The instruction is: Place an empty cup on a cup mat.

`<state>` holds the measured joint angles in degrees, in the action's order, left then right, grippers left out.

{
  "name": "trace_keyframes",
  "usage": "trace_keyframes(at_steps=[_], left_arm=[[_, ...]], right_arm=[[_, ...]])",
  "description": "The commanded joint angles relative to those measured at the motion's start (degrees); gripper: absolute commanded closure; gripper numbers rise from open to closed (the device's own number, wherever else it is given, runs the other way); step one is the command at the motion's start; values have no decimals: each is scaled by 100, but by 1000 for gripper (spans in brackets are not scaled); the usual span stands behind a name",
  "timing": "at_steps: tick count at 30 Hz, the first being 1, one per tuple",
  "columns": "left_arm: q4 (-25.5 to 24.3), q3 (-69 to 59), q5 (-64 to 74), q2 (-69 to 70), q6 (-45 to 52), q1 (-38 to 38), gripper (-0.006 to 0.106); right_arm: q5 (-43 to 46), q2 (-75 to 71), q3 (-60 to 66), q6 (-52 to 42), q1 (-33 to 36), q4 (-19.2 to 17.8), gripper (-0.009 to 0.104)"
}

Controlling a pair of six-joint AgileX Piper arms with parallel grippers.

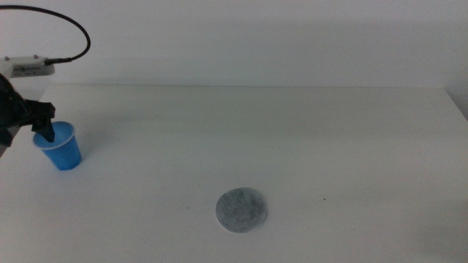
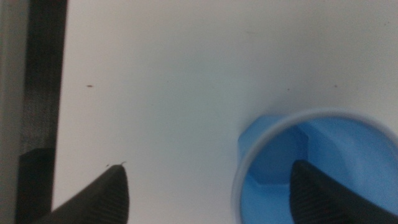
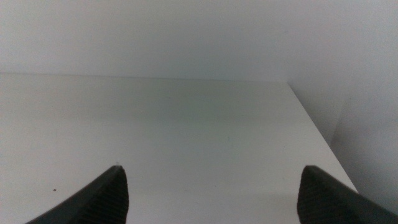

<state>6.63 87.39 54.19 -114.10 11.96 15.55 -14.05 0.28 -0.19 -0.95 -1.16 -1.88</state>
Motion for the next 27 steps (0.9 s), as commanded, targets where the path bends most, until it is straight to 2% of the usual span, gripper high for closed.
trace_keyframes(at_steps=[1, 4, 6, 12, 16, 19, 23, 27], left_arm=[[147, 64, -126, -98, 27, 29, 21], [226, 64, -164, -207, 27, 29, 33], [265, 64, -176, -250, 65, 37, 45], [723, 64, -23, -69, 65, -19, 101], [738, 64, 278, 358, -40, -443, 102], [852, 64, 484, 771, -186, -1097, 102], [1000, 64, 705, 1035, -444, -2312, 102], [942, 64, 682, 1008, -812, -3442, 102]], right_arm=[[38, -28, 19, -23, 12, -31, 2], [38, -28, 19, -23, 12, -31, 2], [38, -28, 19, -23, 12, -31, 2], [38, -28, 19, -23, 12, -31, 2], [38, -28, 19, -23, 12, -31, 2], [38, -28, 19, -23, 12, -31, 2], [38, -28, 19, -23, 12, -31, 2], [38, -28, 19, -23, 12, -31, 2]])
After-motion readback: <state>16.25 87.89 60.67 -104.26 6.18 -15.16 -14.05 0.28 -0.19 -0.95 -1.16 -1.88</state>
